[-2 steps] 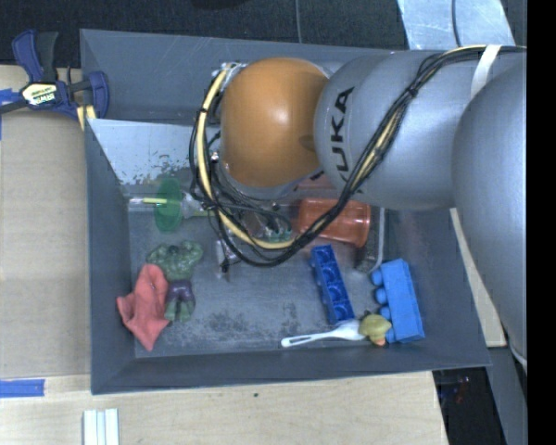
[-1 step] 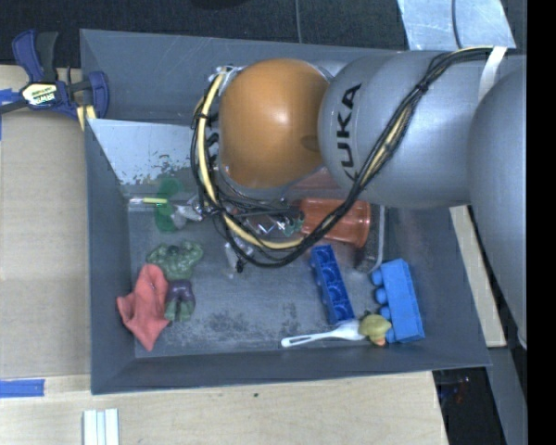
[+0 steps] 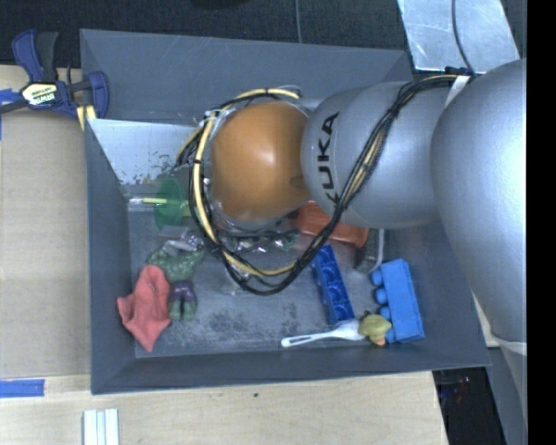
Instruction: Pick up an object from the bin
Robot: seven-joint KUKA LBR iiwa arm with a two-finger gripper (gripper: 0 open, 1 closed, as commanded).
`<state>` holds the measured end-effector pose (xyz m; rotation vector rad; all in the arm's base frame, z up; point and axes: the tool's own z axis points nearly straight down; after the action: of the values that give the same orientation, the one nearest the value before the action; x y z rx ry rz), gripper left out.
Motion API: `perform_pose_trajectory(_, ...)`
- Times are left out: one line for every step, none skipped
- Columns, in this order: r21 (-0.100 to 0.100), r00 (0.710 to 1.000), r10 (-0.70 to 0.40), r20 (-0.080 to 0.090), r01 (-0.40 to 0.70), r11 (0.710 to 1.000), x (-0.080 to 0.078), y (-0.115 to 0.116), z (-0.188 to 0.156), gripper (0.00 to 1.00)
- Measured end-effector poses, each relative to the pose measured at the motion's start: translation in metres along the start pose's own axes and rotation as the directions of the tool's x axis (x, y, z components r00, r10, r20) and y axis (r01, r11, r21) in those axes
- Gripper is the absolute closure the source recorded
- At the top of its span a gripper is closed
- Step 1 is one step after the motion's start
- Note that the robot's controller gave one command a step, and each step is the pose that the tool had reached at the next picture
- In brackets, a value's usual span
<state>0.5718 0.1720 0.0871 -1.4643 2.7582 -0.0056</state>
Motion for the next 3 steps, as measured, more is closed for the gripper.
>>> perform_pose_trajectory(0.008,0.917,-0.399,0.008,0.399,0.917,-0.027,-0.001,0.013,1.0)
perform_pose_trajectory(0.008,0.917,-0.399,0.008,0.399,0.917,-0.027,-0.001,0.013,1.0)
perform_pose_trajectory(0.006,0.918,-0.397,0.009,0.397,0.918,-0.026,0.0,0.002,1.0)
